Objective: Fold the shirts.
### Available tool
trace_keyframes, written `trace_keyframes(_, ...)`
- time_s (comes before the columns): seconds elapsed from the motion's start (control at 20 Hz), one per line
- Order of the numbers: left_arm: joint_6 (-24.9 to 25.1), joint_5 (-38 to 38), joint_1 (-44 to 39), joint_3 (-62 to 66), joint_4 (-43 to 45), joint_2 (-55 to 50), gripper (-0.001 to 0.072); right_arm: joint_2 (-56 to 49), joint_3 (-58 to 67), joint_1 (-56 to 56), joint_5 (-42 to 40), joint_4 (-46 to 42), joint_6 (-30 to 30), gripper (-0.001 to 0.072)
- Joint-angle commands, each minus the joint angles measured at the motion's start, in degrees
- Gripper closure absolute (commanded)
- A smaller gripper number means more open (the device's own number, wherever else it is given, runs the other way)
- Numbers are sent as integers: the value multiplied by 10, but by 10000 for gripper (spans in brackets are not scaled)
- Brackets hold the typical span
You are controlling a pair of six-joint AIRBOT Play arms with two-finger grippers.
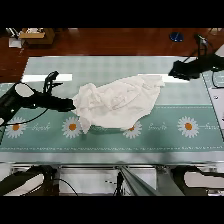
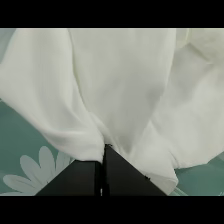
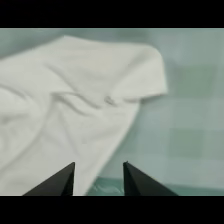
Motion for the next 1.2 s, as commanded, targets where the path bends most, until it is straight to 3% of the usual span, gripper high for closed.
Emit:
trace_keyframes(0.0, 2, -2, 0, 0, 0, -1, 685, 74, -91, -62, 88, -47, -9, 327)
trace_keyframes(0.1, 2, -2, 0, 0, 0, -1, 686, 140, -210, -75, 46, 38, -22, 309)
trace_keyframes(0.25, 2, -2, 0, 0, 0, -1, 685, 216, -378, -45, -44, 169, -35, 219)
trace_keyframes(0.5, 2, -3, 0, 0, 0, -1, 686, 235, -514, 76, -179, 299, -35, 219)
trace_keyframes(0.65, 2, -2, 0, 0, 0, -1, 685, 235, -524, 158, -236, 312, -13, 219)
trace_keyframes(0.9, 5, -2, 0, 0, 0, -1, 686, 227, -524, 259, -327, 265, 105, 219)
trace_keyframes(1.15, 9, -2, 0, 0, 0, -1, 685, 182, -524, 311, -344, 299, 114, 220)
